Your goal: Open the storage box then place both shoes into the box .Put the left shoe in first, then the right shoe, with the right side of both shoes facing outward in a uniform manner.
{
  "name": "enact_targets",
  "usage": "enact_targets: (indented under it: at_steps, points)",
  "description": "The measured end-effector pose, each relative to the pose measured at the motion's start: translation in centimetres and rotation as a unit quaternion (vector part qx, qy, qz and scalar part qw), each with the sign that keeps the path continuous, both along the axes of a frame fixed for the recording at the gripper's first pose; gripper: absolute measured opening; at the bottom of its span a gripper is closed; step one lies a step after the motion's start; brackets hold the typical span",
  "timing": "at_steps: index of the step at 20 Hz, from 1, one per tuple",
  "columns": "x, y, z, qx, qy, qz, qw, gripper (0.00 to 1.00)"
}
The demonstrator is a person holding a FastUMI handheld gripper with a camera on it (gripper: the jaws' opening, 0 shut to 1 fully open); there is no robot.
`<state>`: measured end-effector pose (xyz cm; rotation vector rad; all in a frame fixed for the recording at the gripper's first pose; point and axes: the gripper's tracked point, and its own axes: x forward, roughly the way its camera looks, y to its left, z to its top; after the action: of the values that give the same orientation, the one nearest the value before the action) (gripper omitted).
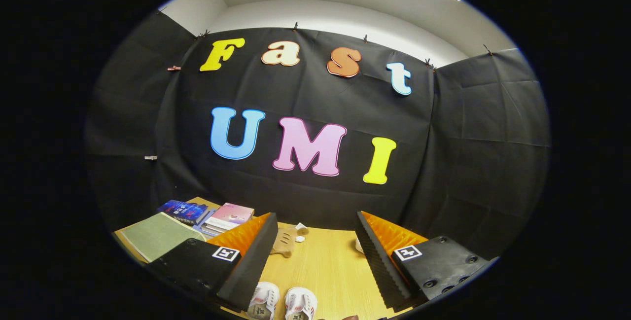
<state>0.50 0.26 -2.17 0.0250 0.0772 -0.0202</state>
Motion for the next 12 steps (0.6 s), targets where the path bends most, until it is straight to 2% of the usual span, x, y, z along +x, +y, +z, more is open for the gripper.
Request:
enact_targets:
  at_steps: [7,10,12]
  points:
    - [0.3,0.4,-0.4,-0.001,0.008,0.004,1.0,0.97]
    - [0.6,2.0,-1.0,0.025,0.019,0.037,0.999,0.97]
    - [1.0,4.0,-1.8,0.058,0.036,0.079,0.994,0.97]
